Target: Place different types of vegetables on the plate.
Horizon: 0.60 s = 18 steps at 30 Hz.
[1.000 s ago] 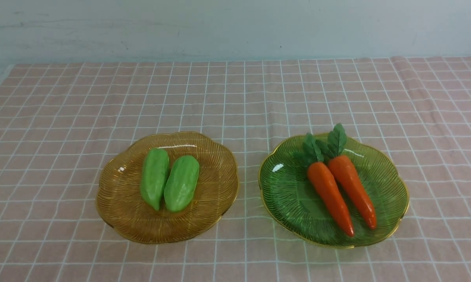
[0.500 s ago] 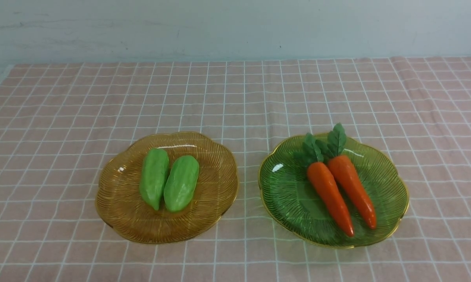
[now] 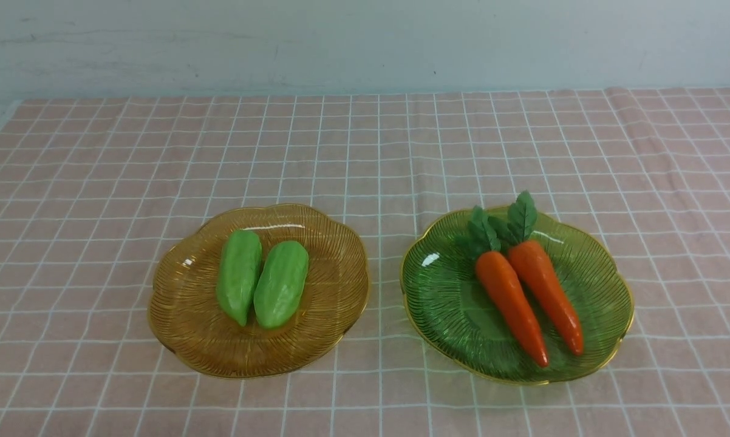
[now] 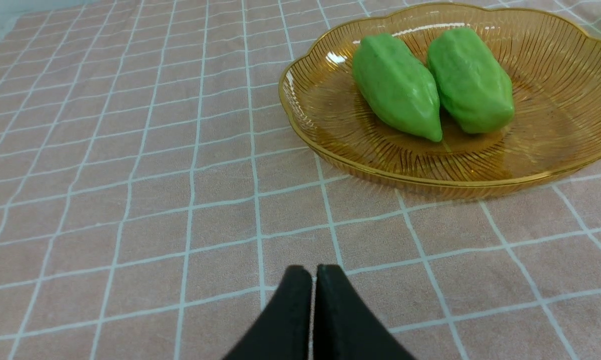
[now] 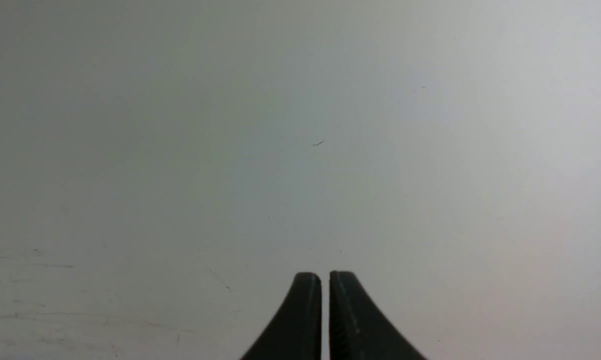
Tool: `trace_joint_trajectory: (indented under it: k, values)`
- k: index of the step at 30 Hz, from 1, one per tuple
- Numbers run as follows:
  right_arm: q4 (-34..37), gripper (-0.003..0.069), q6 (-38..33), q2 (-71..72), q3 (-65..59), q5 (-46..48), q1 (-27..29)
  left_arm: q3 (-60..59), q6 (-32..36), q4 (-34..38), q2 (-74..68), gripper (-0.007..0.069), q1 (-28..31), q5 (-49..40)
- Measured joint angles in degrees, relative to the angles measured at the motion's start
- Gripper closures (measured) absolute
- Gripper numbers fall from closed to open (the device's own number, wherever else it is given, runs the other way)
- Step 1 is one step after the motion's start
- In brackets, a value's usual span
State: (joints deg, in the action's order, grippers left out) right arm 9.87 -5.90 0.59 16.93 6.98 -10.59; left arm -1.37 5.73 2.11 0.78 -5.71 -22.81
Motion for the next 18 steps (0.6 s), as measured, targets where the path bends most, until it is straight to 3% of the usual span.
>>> trace_joint_trajectory:
  k: [12, 18]
  values:
    - [0.00, 0.0642, 0.00, 0.00, 0.00, 0.00, 0.00, 0.00, 0.06, 0.00, 0.00, 0.0627, 0.00, 0.05]
    - [-4.10, 0.0642, -0.77, 0.00, -0.95, 3.59, 1.32, 0.00, 0.06, 0.00, 0.02, 0.0627, 0.00, 0.05]
